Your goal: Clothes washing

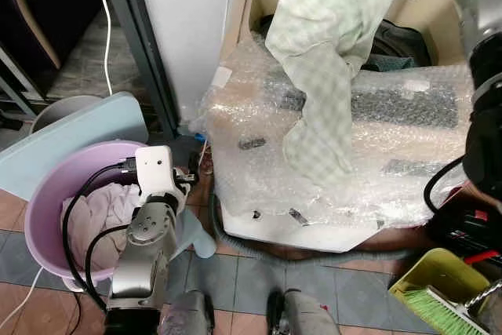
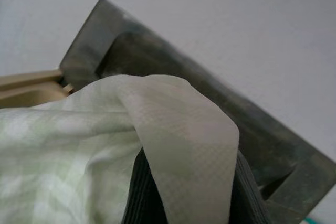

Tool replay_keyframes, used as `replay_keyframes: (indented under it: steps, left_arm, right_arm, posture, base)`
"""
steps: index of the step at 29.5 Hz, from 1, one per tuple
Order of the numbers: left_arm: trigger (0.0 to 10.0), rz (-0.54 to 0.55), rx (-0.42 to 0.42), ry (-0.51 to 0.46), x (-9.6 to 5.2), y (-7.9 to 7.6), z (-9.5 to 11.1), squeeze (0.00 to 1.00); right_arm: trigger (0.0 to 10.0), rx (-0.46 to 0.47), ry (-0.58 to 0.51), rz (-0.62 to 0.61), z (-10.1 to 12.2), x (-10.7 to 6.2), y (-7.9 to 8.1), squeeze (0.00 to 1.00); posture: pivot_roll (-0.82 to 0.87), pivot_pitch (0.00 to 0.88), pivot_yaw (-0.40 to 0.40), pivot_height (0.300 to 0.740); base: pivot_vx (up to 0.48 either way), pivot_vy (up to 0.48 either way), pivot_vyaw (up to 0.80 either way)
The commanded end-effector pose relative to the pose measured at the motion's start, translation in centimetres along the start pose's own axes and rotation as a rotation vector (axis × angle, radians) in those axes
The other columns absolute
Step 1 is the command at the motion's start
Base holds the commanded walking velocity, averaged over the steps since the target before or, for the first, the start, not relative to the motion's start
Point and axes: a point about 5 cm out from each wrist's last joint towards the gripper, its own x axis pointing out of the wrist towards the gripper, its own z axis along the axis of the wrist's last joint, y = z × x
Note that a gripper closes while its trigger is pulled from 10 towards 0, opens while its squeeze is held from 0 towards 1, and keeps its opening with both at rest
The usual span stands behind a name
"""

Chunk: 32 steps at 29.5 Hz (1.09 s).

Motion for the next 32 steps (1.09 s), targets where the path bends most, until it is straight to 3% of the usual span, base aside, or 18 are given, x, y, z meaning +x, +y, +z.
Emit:
replay_keyframes:
  steps: [1, 5, 9, 10, 13, 15, 18, 24, 26, 30, 31, 32]
  left_arm:
    - [10.0, 0.002, 0.009, 0.01, -0.1, 0.0, -0.1, 0.0]
    - [10.0, -0.004, 0.009, 0.013, -0.1, -0.1, -0.2, 0.0]
    - [10.0, -0.008, 0.011, 0.012, 0.1, -0.3, -0.1, 0.0]
    - [10.0, -0.007, 0.012, 0.011, 0.0, -0.3, -0.2, 0.0]
    - [10.0, -0.003, 0.011, 0.011, 0.0, -0.3, -0.2, 0.0]
    - [10.0, 0.001, 0.011, 0.014, 0.0, -0.2, -0.3, 0.0]
    - [10.0, -0.002, 0.014, 0.016, 0.0, -0.2, -0.3, 0.0]
    - [10.0, -0.006, 0.015, 0.018, 0.0, -0.4, -0.3, 0.0]
    - [10.0, -0.001, 0.011, 0.02, 0.0, -0.3, -0.4, 0.0]
    - [10.0, 0.001, 0.01, 0.021, 0.0, -0.3, -0.4, 0.0]
    - [10.0, 0.003, 0.009, 0.021, 0.0, -0.3, -0.4, 0.0]
    - [10.0, 0.003, 0.009, 0.021, 0.0, -0.3, -0.4, 0.0]
  right_arm:
    - [10.0, 0.022, 0.066, 0.15, -2.2, -0.7, 1.8, 1.0]
    - [10.0, 0.036, 0.058, 0.172, -2.7, -1.0, 1.9, 1.0]
    - [10.0, 0.16, -0.043, 0.214, -1.4, -1.2, 0.5, 1.0]
    - [10.0, 0.221, -0.072, 0.27, -1.2, -1.5, 0.4, 1.0]
    - [10.0, 0.283, -0.109, 0.404, -1.2, -2.0, 0.9, 1.0]
    - [10.0, 0.332, -0.163, 0.609, -0.9, -2.9, 2.1, 1.0]
    - [10.0, 0.372, -0.172, 0.787, -0.9, -4.2, 3.3, 1.0]
    - [10.0, 0.344, -0.08, 0.988, -3.0, -6.4, 4.6, 1.0]
    - [10.0, 0.347, -0.01, 1.092, -4.5, -7.8, 5.1, 1.0]
    - [10.0, 0.328, 0.029, 1.119, -5.1, -8.3, 5.4, 1.0]
    - [10.0, 0.27, 0.079, 1.102, -6.0, -8.5, 5.5, 1.0]
    - [10.0, 0.27, 0.079, 1.102, -6.0, -8.5, 5.5, 1.0]
  posture:
    - [0.06, 0.114, -0.013, 0.74]
    - [0.05, 0.113, -0.01, 0.74]
    - [0.05, 0.108, -0.014, 0.74]
    - [0.05, 0.106, -0.015, 0.74]
    - [0.05, 0.103, -0.016, 0.74]
    - [0.05, 0.103, -0.013, 0.74]
    - [0.05, 0.102, -0.013, 0.74]
    - [0.05, 0.102, -0.016, 0.74]
    - [0.05, 0.104, -0.02, 0.74]
    - [0.05, 0.104, -0.021, 0.74]
    - [0.05, 0.104, -0.021, 0.74]
    - [0.05, 0.104, -0.021, 0.74]
  base:
    - [0.0, 0.0, 0.0]
    - [0.0, 0.0, 0.0]
    - [0.0, 0.0, 0.0]
    - [0.0, 0.0, 0.0]
    - [0.0, 0.0, 0.0]
    - [0.0, 0.0, 0.0]
    - [0.0, 0.0, 0.0]
    - [0.0, 0.0, 0.0]
    - [0.0, 0.0, 0.0]
    - [0.0, 0.0, 0.0]
    - [0.0, 0.0, 0.0]
    - [0.0, 0.0, 0.0]
